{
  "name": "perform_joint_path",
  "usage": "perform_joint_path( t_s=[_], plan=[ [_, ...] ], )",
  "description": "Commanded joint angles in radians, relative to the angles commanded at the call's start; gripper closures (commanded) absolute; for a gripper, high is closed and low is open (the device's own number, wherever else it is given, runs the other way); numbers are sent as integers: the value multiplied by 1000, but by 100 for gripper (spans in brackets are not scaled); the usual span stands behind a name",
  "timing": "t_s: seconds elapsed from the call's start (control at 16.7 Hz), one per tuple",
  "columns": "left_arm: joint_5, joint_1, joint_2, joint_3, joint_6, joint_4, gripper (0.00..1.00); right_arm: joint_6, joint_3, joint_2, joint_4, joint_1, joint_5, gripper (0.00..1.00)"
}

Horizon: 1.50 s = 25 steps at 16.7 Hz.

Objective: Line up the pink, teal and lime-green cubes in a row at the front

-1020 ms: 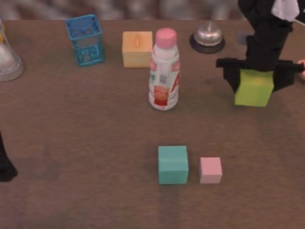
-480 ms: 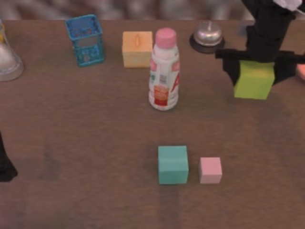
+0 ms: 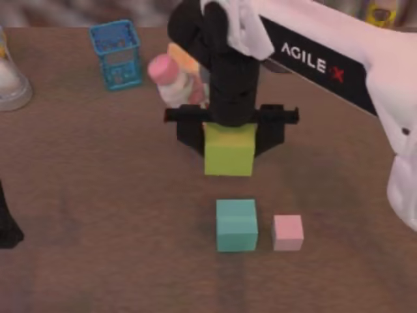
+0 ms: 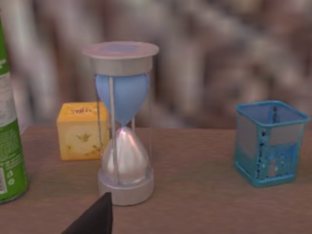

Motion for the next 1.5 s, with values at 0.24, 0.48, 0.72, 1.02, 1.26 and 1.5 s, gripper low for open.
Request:
perform_joint_path(
  t_s=[0.24,0.48,0.72,1.02,1.26,1.5],
  plan=[
    [0,0,0,0,0,0,0,180,73,23,-47,214,0,100],
    [0,0,0,0,0,0,0,230,91,25,-58,265,0,100],
    [0,0,0,0,0,0,0,229,71,20,-38,263,0,100],
    [0,0,0,0,0,0,0,231,-110,26,151,263,2,100],
    [0,0,0,0,0,0,0,231,-171,33,212,267,0,100],
    [0,0,0,0,0,0,0,231,-171,33,212,267,0,85]
  ],
)
